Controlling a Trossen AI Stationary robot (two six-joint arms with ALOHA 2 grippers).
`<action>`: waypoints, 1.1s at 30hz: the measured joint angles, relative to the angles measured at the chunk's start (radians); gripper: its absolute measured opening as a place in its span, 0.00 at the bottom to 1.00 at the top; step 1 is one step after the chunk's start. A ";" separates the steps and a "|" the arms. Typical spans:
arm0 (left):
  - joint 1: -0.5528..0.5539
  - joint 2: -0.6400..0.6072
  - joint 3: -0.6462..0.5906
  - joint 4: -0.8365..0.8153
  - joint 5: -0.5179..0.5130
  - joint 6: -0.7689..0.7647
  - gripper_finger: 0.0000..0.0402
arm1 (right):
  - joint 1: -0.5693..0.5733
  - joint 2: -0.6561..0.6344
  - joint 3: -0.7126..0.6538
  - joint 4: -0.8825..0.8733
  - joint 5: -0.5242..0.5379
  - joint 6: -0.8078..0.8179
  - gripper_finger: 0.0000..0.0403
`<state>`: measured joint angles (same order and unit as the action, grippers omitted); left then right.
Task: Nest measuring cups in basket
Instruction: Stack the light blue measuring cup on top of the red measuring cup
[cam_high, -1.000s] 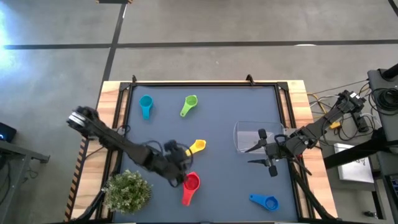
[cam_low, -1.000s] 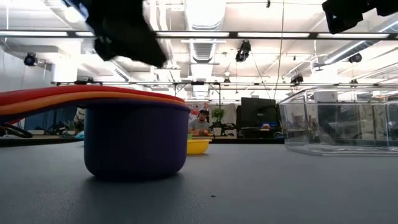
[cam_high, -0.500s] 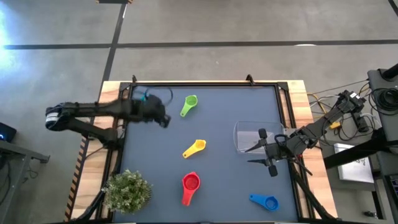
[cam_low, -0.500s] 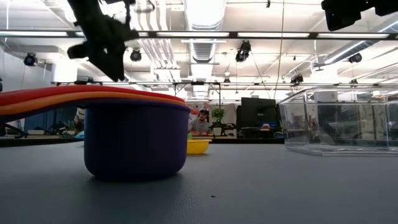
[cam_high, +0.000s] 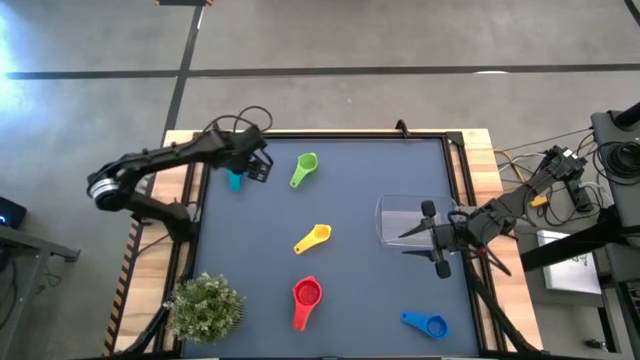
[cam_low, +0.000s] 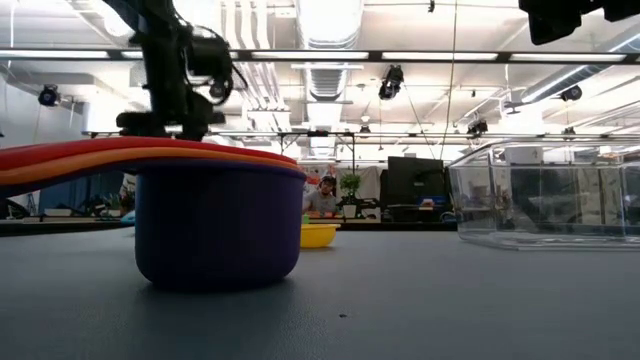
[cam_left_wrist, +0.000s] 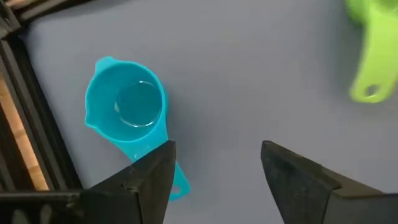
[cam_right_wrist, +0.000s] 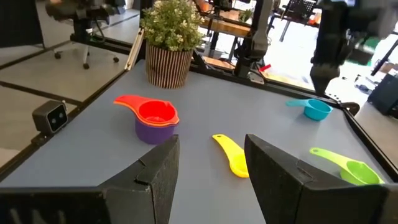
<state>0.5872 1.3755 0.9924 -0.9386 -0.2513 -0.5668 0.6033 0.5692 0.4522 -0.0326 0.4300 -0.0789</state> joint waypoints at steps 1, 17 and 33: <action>0.005 0.023 0.000 0.000 -0.003 0.008 0.55 | 0.000 -0.001 0.000 0.000 0.000 0.000 0.42; 0.184 0.228 0.000 0.083 0.042 0.140 0.43 | 0.000 0.001 0.000 0.006 0.000 0.002 0.42; 0.209 0.262 -0.010 0.102 0.054 0.209 0.02 | 0.000 0.001 0.000 -0.016 0.000 0.034 0.42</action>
<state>0.7967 1.6375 0.9827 -0.8368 -0.1971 -0.3578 0.6033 0.5701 0.4522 -0.0483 0.4301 -0.0452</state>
